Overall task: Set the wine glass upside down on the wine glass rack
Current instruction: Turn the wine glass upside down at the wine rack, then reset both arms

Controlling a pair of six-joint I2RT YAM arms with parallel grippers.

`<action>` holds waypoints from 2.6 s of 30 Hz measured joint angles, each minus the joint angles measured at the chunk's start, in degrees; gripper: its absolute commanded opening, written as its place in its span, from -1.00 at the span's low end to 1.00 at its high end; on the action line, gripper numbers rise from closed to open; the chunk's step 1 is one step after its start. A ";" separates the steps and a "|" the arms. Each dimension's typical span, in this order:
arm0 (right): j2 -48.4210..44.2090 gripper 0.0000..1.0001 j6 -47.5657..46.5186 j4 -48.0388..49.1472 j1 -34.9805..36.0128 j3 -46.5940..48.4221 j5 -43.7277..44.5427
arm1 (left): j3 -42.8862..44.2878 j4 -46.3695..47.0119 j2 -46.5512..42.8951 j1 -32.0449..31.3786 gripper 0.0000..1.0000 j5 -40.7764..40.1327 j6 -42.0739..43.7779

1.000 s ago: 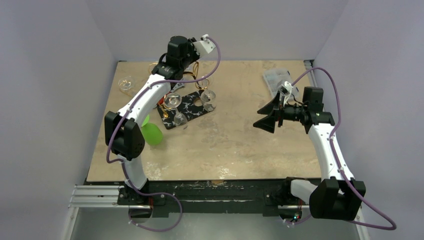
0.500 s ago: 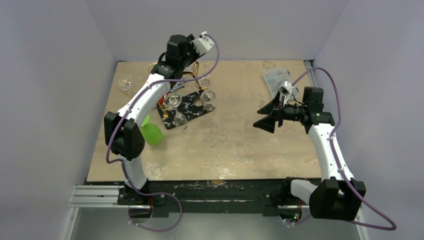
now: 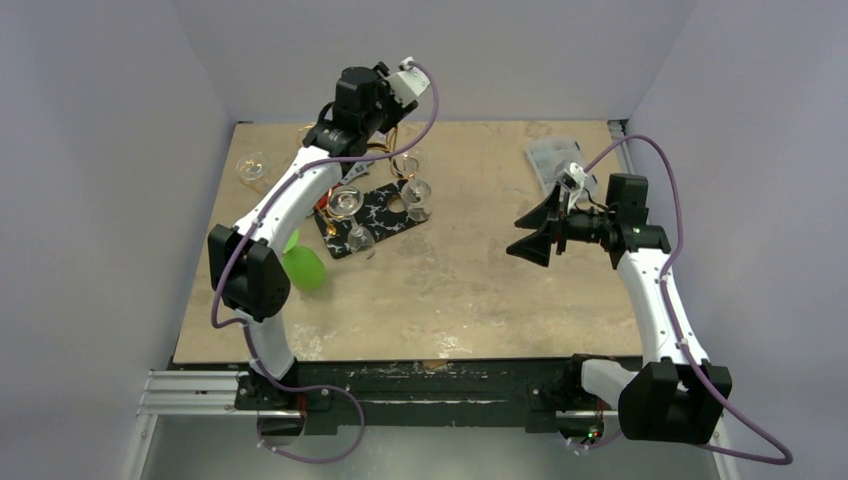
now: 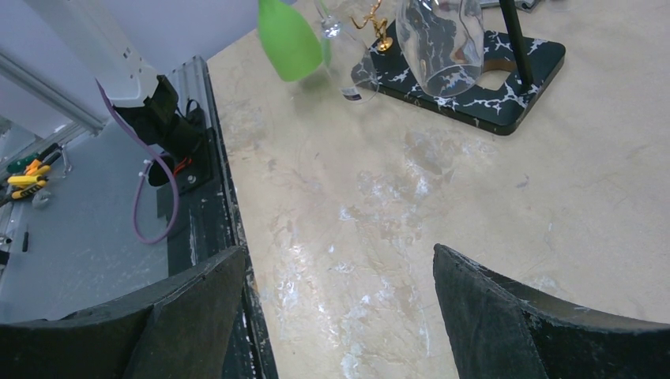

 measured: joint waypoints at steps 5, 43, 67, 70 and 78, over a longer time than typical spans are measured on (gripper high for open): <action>-0.11 0.75 0.20 0.07 0.00 0.00 -0.02 | 0.42 -0.39 -0.11 -0.33 0.21 0.52 -1.81; -1.25 0.76 1.60 1.77 0.00 0.00 0.09 | 3.74 -9.81 -4.52 -1.60 1.00 9.73 -18.60; -2.01 0.75 1.73 2.16 0.00 -0.02 0.15 | 3.67 -12.76 -15.54 -1.60 1.00 16.74 -31.34; -2.03 0.76 1.73 2.16 0.00 -0.02 0.17 | 2.93 -12.85 -17.51 -1.60 1.00 16.87 -32.35; -2.38 0.75 1.70 2.16 0.00 -0.02 0.35 | -2.16 -13.42 -23.06 -1.60 1.00 17.29 -35.45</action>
